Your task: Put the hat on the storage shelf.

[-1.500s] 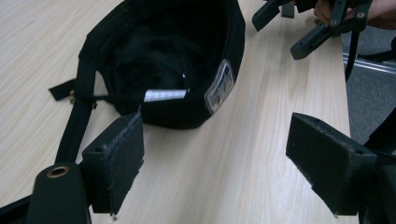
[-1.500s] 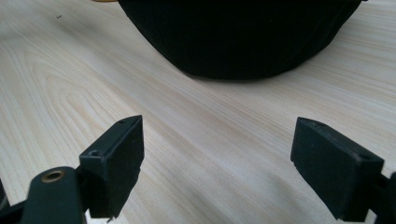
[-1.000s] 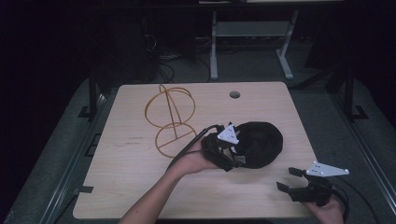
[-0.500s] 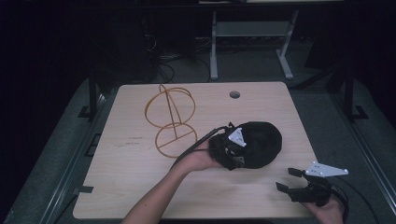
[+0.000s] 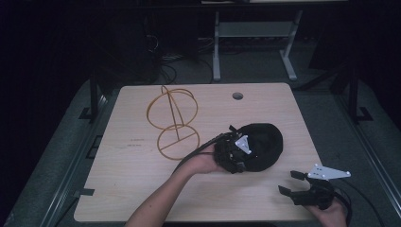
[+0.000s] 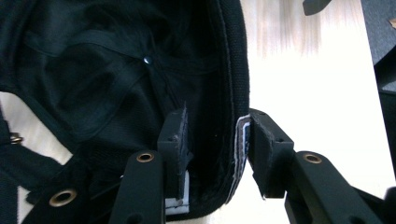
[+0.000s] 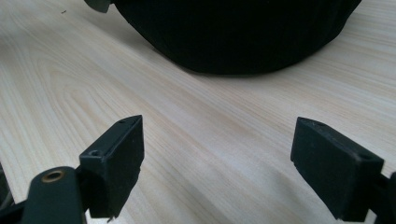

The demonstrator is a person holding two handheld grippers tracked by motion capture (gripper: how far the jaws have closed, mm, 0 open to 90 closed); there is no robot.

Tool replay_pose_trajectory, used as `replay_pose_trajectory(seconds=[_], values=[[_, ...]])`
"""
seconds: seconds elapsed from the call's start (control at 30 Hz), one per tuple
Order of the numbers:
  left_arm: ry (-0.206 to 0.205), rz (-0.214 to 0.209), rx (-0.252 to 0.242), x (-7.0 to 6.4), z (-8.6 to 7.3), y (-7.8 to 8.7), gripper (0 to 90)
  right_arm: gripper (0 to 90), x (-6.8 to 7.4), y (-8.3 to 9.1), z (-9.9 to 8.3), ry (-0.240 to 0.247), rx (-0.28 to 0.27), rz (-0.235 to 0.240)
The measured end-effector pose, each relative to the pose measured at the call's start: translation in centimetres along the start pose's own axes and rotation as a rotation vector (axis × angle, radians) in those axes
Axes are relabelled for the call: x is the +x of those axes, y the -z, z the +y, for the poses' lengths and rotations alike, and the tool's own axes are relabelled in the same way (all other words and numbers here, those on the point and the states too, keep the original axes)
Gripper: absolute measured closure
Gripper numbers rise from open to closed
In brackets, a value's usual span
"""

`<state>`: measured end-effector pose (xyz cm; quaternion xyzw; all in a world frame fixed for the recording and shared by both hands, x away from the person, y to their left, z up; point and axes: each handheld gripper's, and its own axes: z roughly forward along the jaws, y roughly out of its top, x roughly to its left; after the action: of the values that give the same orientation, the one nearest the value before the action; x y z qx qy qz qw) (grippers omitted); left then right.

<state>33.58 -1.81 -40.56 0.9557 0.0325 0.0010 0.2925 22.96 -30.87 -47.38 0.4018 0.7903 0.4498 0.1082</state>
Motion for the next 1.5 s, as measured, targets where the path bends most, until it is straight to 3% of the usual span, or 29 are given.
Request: replay_pose_trajectory(seconds=[0.13,0.23,0.5,0.8,1.03,1.27,1.37,1.5], values=[[-0.009,-0.011,-0.001,-0.1,0.1,0.0,70.3,17.1,0.1,-0.1,0.1,0.020,0.008,-0.008],[-0.007,-0.024,-0.002,-0.2,0.2,-0.1,74.6,17.4,0.0,0.0,0.2,-0.003,-0.010,-0.010],[-0.003,-0.014,-0.038,-0.1,0.5,1.0,80.2,17.2,0.1,0.0,0.4,-0.006,-0.028,-0.014],[0.050,-0.023,-0.126,0.4,0.8,3.0,80.6,14.8,0.3,0.2,0.6,-0.019,-0.062,-0.018],[0.082,-0.037,-0.216,0.5,1.3,5.5,80.6,14.2,0.8,0.3,1.1,-0.007,-0.080,-0.004],[0.112,-0.063,-0.301,0.7,1.7,7.9,80.4,14.2,1.3,0.2,1.9,0.017,-0.106,0.013],[0.133,-0.085,-0.357,0.8,1.6,8.9,80.5,14.2,1.6,0.3,2.3,0.018,-0.125,0.030],[0.141,-0.121,-0.389,0.9,1.9,9.9,80.5,14.2,2.2,0.3,3.1,0.041,-0.151,0.027]])
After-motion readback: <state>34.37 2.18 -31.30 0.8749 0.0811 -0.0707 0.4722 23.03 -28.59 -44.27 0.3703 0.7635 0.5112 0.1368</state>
